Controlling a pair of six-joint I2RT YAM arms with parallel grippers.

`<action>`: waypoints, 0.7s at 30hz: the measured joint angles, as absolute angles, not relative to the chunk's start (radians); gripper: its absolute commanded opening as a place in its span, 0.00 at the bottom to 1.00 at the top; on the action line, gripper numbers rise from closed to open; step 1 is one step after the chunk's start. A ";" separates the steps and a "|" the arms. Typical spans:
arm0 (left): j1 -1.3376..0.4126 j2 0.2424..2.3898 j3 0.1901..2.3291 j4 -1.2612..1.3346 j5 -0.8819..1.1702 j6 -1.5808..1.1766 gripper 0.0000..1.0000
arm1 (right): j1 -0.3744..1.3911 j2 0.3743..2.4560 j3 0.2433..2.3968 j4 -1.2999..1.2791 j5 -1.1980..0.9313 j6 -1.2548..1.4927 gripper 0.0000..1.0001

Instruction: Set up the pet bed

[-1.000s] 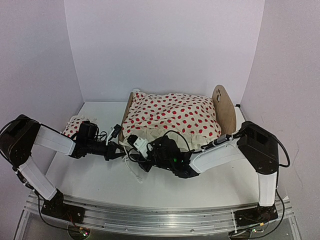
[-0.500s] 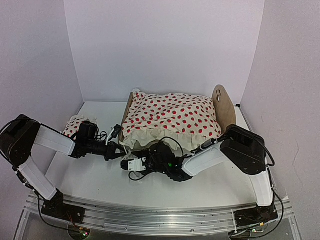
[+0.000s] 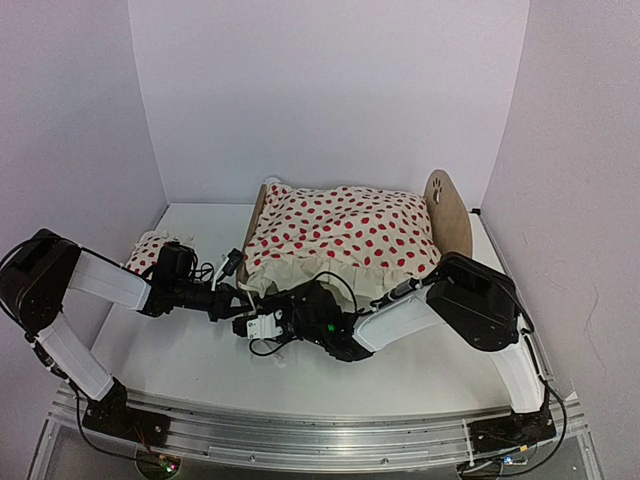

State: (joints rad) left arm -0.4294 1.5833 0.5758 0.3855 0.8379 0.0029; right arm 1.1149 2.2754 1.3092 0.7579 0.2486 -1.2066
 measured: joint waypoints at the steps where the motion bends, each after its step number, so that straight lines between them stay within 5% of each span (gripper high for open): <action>1: -0.429 1.583 0.576 0.385 0.838 0.003 0.00 | 1.115 2.276 1.309 0.758 0.249 -1.208 0.19; 7: -0.429 1.583 0.579 0.377 0.835 0.004 0.00 | 1.113 2.276 1.309 0.769 0.256 -1.225 0.00; 21: -0.431 1.583 0.602 0.340 0.828 0.030 0.02 | 1.110 2.220 1.267 0.667 0.243 -1.096 0.00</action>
State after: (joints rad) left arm -0.4313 1.5833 0.6022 0.3404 0.8276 0.0304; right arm 1.1103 2.2201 1.2673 0.6667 0.2427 -1.0955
